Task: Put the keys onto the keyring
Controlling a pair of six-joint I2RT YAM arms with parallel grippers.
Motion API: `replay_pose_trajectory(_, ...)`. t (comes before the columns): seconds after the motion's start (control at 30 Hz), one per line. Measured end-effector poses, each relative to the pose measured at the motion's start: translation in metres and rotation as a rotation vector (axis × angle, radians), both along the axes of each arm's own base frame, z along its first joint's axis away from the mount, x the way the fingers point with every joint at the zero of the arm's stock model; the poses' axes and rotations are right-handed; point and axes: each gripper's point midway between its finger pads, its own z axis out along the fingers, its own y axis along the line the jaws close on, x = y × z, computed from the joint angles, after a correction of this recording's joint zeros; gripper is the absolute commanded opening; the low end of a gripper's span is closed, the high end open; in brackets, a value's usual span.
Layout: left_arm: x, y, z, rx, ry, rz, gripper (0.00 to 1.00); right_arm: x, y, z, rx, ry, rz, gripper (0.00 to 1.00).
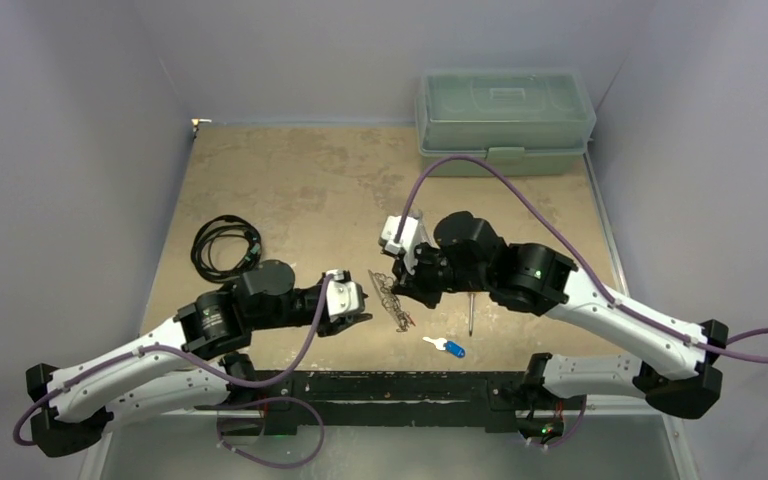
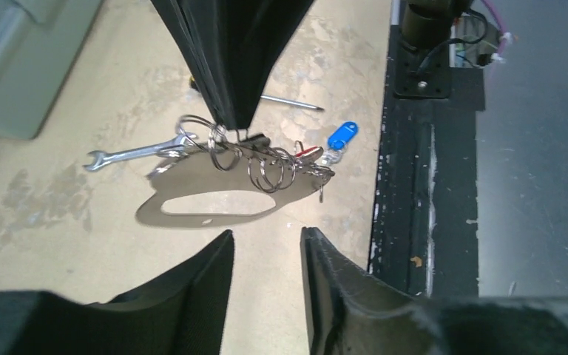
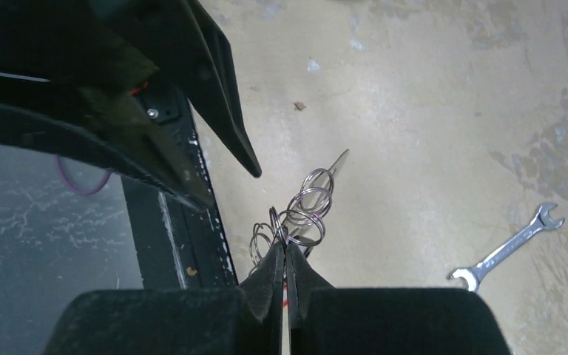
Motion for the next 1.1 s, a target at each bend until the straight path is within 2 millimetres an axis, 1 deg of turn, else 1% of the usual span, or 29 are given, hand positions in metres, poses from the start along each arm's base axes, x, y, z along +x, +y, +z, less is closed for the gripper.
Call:
replay_pose_trajectory(0.07,-0.004,-0.003,-0.007,0.004,0.016,-0.022,0.31,-0.005,-0.001,0.006,0.033,-0.009,0.026,0.0)
replay_pose_trajectory(0.13,-0.009,-0.006,-0.009,-0.014,0.029,-0.052,0.3,-0.012,-0.003,0.009,0.06,-0.016,0.058,0.0)
replay_pose_trajectory(0.27,-0.017,-0.01,-0.004,-0.061,0.037,-0.092,0.24,-0.018,0.0,0.008,0.08,-0.024,0.115,0.0)
replay_pose_trajectory(0.4,-0.022,-0.013,0.003,-0.107,0.047,-0.115,0.24,-0.021,0.004,0.003,0.084,-0.03,0.15,0.0)
replay_pose_trajectory(0.53,-0.023,-0.012,0.008,-0.142,0.05,-0.112,0.26,-0.024,0.01,0.001,0.109,-0.05,0.187,0.0)
replay_pose_trajectory(0.67,-0.021,-0.012,0.01,-0.152,0.054,-0.102,0.27,-0.028,0.013,0.0,0.135,-0.072,0.221,0.0)
replay_pose_trajectory(0.87,-0.02,-0.012,0.01,-0.157,0.071,-0.093,0.35,-0.032,0.018,0.004,0.167,-0.112,0.251,0.0)
replay_pose_trajectory(1.07,-0.018,-0.011,0.012,-0.165,0.066,-0.081,0.39,-0.03,0.022,0.007,0.188,-0.139,0.256,0.0)
replay_pose_trajectory(1.1,-0.018,-0.01,0.013,-0.168,0.064,-0.078,0.41,-0.03,0.022,0.007,0.188,-0.14,0.256,0.0)
